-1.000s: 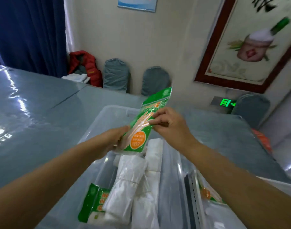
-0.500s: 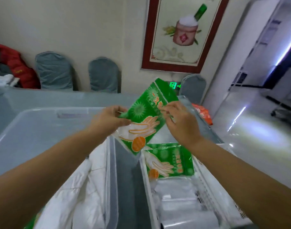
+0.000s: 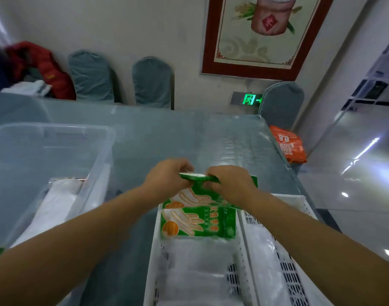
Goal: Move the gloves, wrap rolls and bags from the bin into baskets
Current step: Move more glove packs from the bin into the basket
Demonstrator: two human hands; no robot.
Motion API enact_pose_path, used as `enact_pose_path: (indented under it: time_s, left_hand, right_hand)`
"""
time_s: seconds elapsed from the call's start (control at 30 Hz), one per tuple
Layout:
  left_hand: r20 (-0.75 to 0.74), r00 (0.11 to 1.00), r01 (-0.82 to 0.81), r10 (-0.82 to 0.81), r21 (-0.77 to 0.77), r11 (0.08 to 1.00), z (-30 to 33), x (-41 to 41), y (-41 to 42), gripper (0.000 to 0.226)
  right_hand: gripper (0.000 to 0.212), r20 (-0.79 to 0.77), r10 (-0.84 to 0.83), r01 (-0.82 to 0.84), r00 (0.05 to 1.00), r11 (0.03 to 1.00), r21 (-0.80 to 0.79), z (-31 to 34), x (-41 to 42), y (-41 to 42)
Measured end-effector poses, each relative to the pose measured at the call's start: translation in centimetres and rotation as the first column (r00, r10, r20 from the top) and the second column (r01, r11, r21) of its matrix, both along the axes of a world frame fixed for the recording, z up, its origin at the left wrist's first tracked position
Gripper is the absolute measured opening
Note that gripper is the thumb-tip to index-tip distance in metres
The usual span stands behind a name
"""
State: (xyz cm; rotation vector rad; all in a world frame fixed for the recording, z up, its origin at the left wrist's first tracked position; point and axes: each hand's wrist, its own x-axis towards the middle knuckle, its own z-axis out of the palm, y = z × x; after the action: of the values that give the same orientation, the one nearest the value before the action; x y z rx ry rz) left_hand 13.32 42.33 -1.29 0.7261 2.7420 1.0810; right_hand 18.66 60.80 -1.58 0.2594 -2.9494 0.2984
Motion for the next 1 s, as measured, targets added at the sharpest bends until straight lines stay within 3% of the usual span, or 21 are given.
enact_pose_path:
  time_s: [0.1, 0.17, 0.27, 0.33, 0.47, 0.6, 0.7, 0.9, 1.0]
  left_hand:
    - [-0.304, 0.904, -0.304, 0.302, 0.041, 0.952, -3.6, 1.4, 0.8, 0.072]
    - [-0.418, 0.837, -0.361, 0.353, 0.063, 0.931, -6.0, 3.0, 0.7, 0.068]
    - [-0.216, 0.974, -0.115, 0.066, -0.225, 0.968, -9.6, 5.4, 0.9, 0.050]
    - [-0.046, 0.987, 0.116, -0.153, -0.448, 0.886, -12.2, 6.4, 1.2, 0.054]
    - [0.111, 0.971, 0.231, -0.209, -0.638, 0.734, -15.5, 7.5, 1.2, 0.082]
    - [-0.005, 0.969, 0.174, -0.246, -0.694, 0.698, -15.7, 8.3, 1.0, 0.082]
    - [-0.166, 0.954, 0.083, -0.252, -0.659, 0.748, -15.0, 9.5, 1.0, 0.051]
    - [-0.180, 0.940, 0.139, -0.291, -0.577, 0.805, -14.9, 11.5, 0.3, 0.036]
    - [-0.174, 0.944, 0.136, -0.279, -0.565, 0.814, -14.8, 12.0, 0.1, 0.033]
  right_hand:
    - [0.020, -0.016, -0.018, 0.018, 1.000, 1.000, -0.008, -1.4, -1.0, 2.0]
    - [0.023, 0.011, -0.045, 0.046, 0.999, 0.996, -0.075, -2.0, -1.7, 3.0]
    - [0.029, 0.063, -0.035, 0.045, 0.997, 0.984, -0.175, -2.9, -2.5, 3.4]
    - [0.031, 0.087, -0.006, 0.025, 0.996, 0.975, -0.222, -3.3, -3.0, 2.9]
    - [0.030, 0.107, 0.060, -0.029, 0.992, 0.961, -0.276, -4.3, -3.7, 1.7]
    - [0.024, 0.230, 0.114, -0.057, 0.966, 0.969, -0.240, -5.9, -3.8, 0.7]
    - [0.034, 0.358, 0.147, -0.072, 0.922, 0.974, -0.217, -7.4, -3.5, 0.3]
    - [0.036, 0.445, 0.189, -0.100, 0.875, 0.971, -0.215, -9.0, -3.0, 0.7]
    - [0.026, 0.455, 0.205, -0.178, 0.866, 0.979, -0.104, -9.1, -3.2, 1.1]
